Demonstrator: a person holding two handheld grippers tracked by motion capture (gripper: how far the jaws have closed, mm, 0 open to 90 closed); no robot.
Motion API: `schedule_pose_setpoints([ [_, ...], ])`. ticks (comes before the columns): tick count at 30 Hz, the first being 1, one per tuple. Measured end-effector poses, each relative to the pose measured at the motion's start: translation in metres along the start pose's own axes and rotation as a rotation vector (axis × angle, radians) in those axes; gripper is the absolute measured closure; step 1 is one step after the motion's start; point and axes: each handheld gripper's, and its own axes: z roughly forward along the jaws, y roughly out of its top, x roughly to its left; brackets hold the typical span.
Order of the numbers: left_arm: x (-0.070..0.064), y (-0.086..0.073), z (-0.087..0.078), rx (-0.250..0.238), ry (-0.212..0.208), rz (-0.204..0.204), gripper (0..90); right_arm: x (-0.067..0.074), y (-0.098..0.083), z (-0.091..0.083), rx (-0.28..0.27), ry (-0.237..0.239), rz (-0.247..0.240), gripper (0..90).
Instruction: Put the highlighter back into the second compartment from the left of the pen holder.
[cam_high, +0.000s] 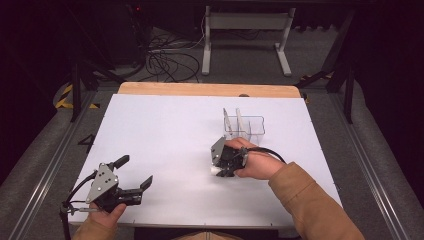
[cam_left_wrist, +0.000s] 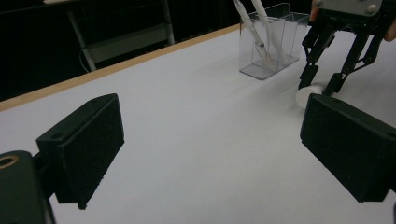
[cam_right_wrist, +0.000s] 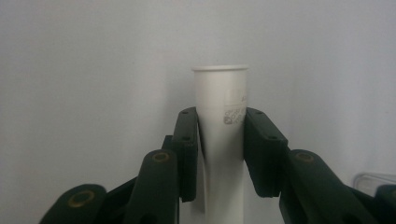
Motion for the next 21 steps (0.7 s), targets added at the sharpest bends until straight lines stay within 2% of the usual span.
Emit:
schedule_pose_setpoints([
  [21,0.000,0.000,0.000,0.000,0.002,0.002,6.8,0.002,-0.003,-0.023,-0.056,-0.042,0.009,68.2],
])
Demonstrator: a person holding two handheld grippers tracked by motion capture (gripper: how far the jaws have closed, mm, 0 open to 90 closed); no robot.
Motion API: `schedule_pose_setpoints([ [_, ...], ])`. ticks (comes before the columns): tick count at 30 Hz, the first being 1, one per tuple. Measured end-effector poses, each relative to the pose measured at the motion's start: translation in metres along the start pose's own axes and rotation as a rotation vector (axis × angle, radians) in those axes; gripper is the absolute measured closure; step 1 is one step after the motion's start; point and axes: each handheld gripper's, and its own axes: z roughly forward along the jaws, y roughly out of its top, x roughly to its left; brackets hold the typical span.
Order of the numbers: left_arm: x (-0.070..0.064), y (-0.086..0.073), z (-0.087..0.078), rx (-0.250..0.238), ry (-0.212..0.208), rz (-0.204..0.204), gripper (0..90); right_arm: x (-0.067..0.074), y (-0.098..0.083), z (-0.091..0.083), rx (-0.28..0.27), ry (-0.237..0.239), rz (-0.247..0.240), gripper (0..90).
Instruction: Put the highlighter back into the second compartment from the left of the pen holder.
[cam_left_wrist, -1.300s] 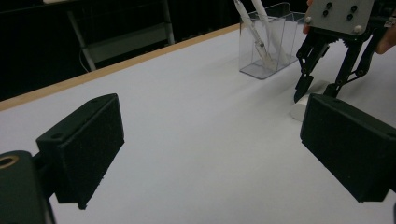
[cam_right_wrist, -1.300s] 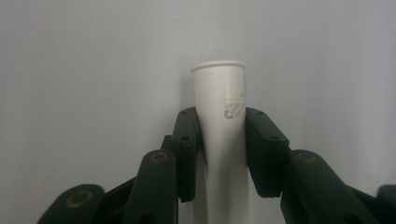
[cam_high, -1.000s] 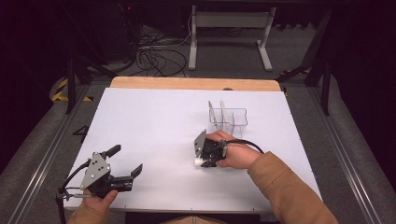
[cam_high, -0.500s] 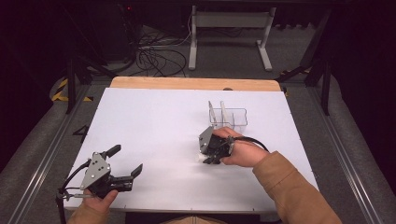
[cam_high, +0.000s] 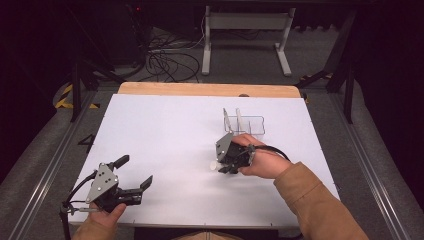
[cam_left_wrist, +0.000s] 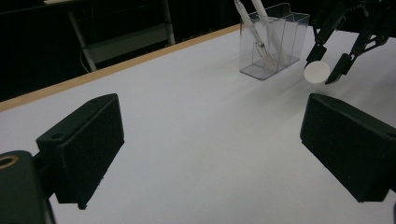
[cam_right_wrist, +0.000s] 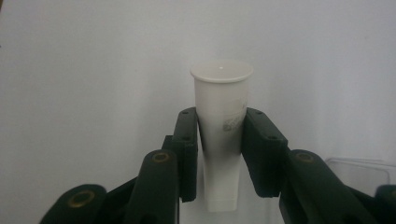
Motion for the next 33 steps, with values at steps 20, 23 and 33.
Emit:
schedule_pose_setpoints([
  [20,0.000,0.000,0.000,0.002,-0.002,-0.001,6.8,0.000,-0.006,-0.044,-0.171,-0.106,0.137,68.2],
  [23,0.000,0.000,0.001,0.002,-0.002,-0.002,6.8,0.000,-0.006,-0.046,-0.183,-0.110,0.146,68.2],
  [33,0.000,0.000,0.000,0.003,-0.001,0.003,6.8,0.001,-0.005,-0.054,-0.248,-0.139,0.202,68.2],
])
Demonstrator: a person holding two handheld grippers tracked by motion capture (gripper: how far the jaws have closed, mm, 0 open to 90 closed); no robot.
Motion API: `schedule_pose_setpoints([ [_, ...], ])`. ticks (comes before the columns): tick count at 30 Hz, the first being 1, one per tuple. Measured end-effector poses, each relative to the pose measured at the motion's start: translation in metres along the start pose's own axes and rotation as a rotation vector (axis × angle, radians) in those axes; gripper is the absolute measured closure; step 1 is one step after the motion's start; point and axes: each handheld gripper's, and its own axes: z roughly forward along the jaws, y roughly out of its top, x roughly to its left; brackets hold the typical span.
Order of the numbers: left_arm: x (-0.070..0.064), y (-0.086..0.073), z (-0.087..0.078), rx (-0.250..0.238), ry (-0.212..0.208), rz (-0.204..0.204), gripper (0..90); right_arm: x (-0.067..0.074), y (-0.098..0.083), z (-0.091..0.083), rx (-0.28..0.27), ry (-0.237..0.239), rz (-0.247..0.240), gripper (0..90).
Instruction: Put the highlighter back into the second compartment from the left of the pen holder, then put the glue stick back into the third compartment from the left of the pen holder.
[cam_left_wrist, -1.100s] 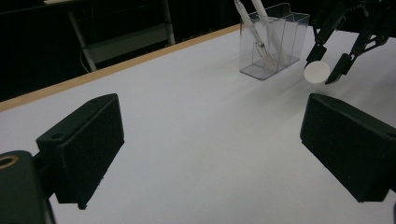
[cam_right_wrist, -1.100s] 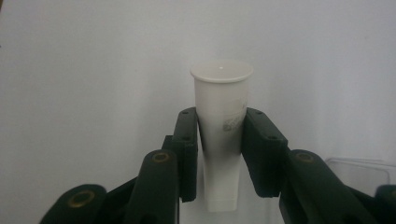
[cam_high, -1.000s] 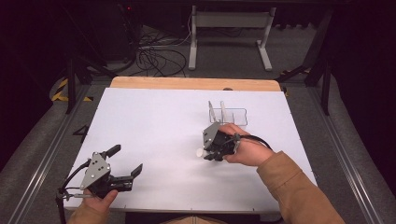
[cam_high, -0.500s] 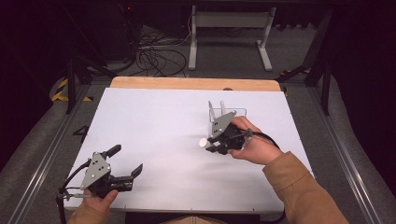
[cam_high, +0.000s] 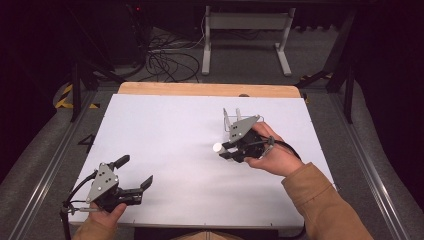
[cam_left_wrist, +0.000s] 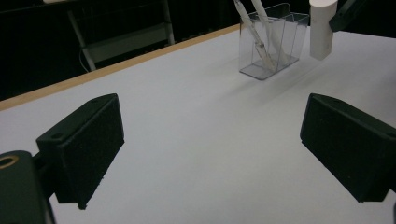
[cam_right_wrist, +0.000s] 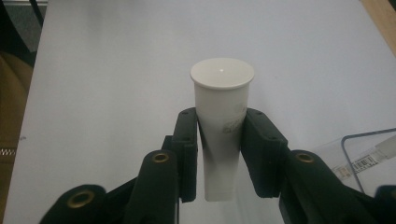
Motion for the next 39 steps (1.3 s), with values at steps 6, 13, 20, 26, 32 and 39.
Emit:
schedule_pose_setpoints([
  [6,0.000,0.000,0.000,0.000,0.000,0.000,6.8,-0.001,0.000,-0.008,-0.047,-0.044,0.042,68.2],
  [13,0.000,0.000,0.000,0.000,0.001,-0.001,6.8,-0.007,-0.004,-0.017,-0.122,-0.100,0.139,68.2],
  [20,0.001,0.000,0.001,-0.001,0.002,0.004,6.8,-0.011,-0.008,-0.026,-0.180,-0.147,0.220,68.2],
  [26,0.000,0.001,0.002,0.000,-0.004,0.001,6.8,-0.015,-0.014,-0.033,-0.219,-0.194,0.300,68.1],
  [32,0.000,0.001,0.002,0.001,-0.005,0.004,6.8,-0.017,-0.021,-0.038,-0.250,-0.226,0.373,68.1],
  [39,0.000,0.001,0.002,0.000,-0.005,0.001,6.8,-0.022,-0.028,-0.043,-0.278,-0.277,0.443,68.1],
])
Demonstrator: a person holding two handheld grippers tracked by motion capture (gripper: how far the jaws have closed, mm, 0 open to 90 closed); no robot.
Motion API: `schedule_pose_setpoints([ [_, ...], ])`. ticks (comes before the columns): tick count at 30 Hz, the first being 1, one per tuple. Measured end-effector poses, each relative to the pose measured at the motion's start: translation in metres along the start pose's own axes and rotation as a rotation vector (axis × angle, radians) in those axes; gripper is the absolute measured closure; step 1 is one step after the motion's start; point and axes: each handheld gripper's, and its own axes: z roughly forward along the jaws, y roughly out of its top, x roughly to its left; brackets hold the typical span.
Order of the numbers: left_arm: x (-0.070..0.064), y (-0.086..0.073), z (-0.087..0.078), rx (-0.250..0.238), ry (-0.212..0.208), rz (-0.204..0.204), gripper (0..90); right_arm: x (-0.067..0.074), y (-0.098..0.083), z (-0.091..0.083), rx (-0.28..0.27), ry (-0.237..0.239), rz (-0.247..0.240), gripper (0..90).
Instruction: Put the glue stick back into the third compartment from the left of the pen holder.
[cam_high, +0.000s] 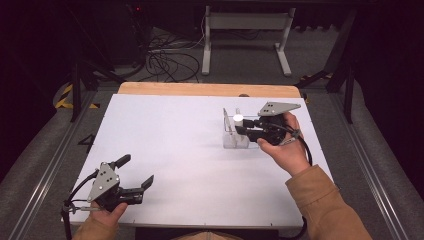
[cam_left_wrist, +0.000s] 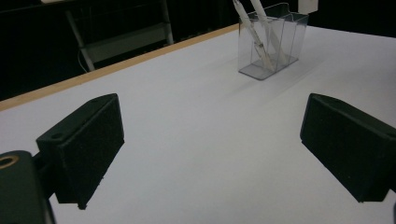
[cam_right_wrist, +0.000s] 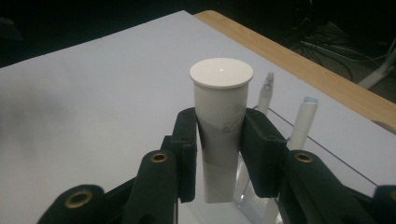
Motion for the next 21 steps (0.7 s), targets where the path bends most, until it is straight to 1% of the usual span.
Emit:
schedule_pose_setpoints([
  [3,0.000,0.000,0.000,0.000,0.000,0.001,6.8,-0.005,-0.002,-0.002,-0.018,-0.030,0.049,68.1],
  [6,0.000,0.000,0.000,-0.001,0.000,-0.002,6.8,-0.010,-0.005,-0.004,-0.027,-0.056,0.083,68.1],
  [8,0.000,0.000,0.000,-0.001,0.002,0.003,6.8,-0.013,-0.007,-0.005,-0.028,-0.068,0.107,68.1],
  [12,0.000,0.000,0.000,-0.002,0.003,0.002,6.8,-0.018,-0.011,-0.006,-0.032,-0.109,0.146,68.1],
  [16,0.000,0.000,0.000,0.000,0.003,0.000,6.8,-0.024,-0.013,-0.008,-0.046,-0.149,0.173,68.0],
  [19,0.000,0.000,0.000,0.000,0.002,-0.001,6.8,-0.028,-0.014,-0.009,-0.055,-0.176,0.184,68.0],
  [21,0.000,0.000,0.000,0.000,0.003,-0.001,6.8,-0.030,-0.016,-0.009,-0.052,-0.195,0.182,68.1],
])
